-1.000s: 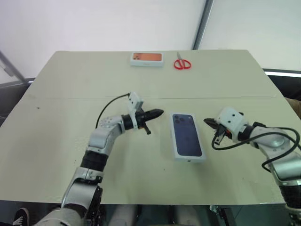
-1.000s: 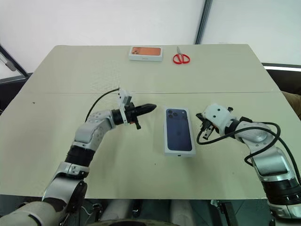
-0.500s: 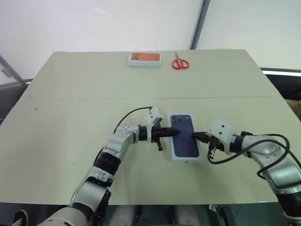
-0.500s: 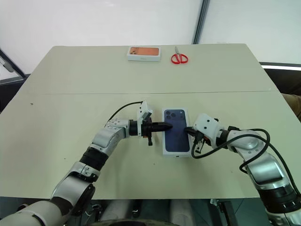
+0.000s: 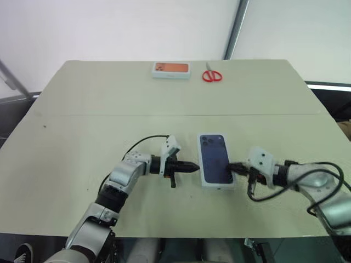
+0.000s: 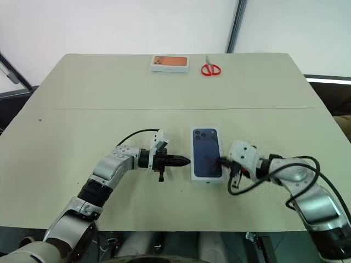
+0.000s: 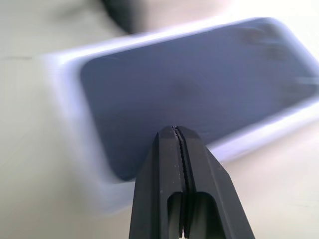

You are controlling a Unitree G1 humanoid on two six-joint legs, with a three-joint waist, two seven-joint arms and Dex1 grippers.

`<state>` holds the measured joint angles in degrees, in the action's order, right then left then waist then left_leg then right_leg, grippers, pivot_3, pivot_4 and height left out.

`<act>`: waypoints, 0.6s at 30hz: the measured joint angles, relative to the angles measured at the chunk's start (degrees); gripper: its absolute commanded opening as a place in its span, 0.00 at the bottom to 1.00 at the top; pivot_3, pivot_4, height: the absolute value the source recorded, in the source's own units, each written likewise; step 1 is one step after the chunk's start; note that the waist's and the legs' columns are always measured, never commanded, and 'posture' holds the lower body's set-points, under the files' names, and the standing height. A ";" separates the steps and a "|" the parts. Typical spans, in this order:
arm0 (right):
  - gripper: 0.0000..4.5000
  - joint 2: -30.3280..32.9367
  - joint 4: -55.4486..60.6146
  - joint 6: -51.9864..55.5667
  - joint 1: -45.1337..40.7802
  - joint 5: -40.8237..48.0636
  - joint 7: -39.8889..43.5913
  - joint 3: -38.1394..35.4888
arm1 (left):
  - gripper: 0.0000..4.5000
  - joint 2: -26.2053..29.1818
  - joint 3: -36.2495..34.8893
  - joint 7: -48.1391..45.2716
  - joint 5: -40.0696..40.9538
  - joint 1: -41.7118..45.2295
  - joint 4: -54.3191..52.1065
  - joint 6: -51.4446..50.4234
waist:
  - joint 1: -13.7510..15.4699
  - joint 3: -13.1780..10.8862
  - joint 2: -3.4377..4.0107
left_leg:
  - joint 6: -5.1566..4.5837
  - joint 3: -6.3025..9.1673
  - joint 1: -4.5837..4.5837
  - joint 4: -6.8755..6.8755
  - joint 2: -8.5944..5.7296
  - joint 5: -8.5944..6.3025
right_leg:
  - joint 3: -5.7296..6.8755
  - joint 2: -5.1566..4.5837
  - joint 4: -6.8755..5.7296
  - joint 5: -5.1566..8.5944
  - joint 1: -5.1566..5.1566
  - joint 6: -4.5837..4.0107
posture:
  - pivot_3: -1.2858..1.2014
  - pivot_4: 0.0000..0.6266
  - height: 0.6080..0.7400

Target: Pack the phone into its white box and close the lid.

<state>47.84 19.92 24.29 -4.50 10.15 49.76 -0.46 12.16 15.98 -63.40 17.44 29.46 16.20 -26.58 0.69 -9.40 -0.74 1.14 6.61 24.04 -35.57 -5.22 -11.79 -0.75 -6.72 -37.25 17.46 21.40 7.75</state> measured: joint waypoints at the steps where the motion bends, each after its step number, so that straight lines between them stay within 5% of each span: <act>1: 0.01 -0.29 -1.16 0.00 -1.43 -0.70 -0.75 0.41 | 0.00 -0.69 -0.08 0.69 -0.15 0.56 0.88 0.64 | 0.14 0.00 0.00 | 0.00 0.02 0.02 0.00 0.00 0.00 | 0.03 0.00 0.00 0.00 0.00 0.00 | 0.52 0.24 1.00; 12: 0.01 -2.82 -3.68 -2.02 -4.79 -3.40 -3.21 3.49 | 0.00 -2.81 -2.98 3.45 -0.09 2.87 2.65 1.83 | -0.07 -0.01 -0.02 | 0.00 0.04 0.15 -0.05 -0.03 0.00 | 0.06 0.00 0.00 0.01 0.07 0.03 | 0.52 0.24 1.00; 15: 0.00 -2.93 -3.68 -0.36 -4.70 -0.31 -2.06 1.79 | 0.18 -0.71 -4.78 3.43 1.52 1.90 0.56 0.56 | -0.18 -0.02 -0.02 | 0.00 0.04 0.15 -0.02 0.00 0.01 | 0.05 0.01 -0.01 0.00 0.11 0.03 | 0.52 0.24 1.00; 18: 0.06 -2.24 -3.22 2.14 -4.26 3.75 0.63 -0.59 | 0.52 3.14 -6.26 2.43 2.94 0.33 -3.46 -0.75 | -0.35 -0.02 -0.01 | 0.00 0.04 0.15 -0.01 0.01 0.01 | 0.04 0.02 0.00 0.01 0.11 0.03 | 0.52 0.24 1.00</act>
<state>45.60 16.70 26.43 -8.76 13.90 50.39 -1.05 15.30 9.71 -60.97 20.39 29.79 12.74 -27.33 0.34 -9.42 -0.75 1.14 6.65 24.19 -35.57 -5.21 -11.78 -0.71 -6.70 -37.26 17.47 21.51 7.78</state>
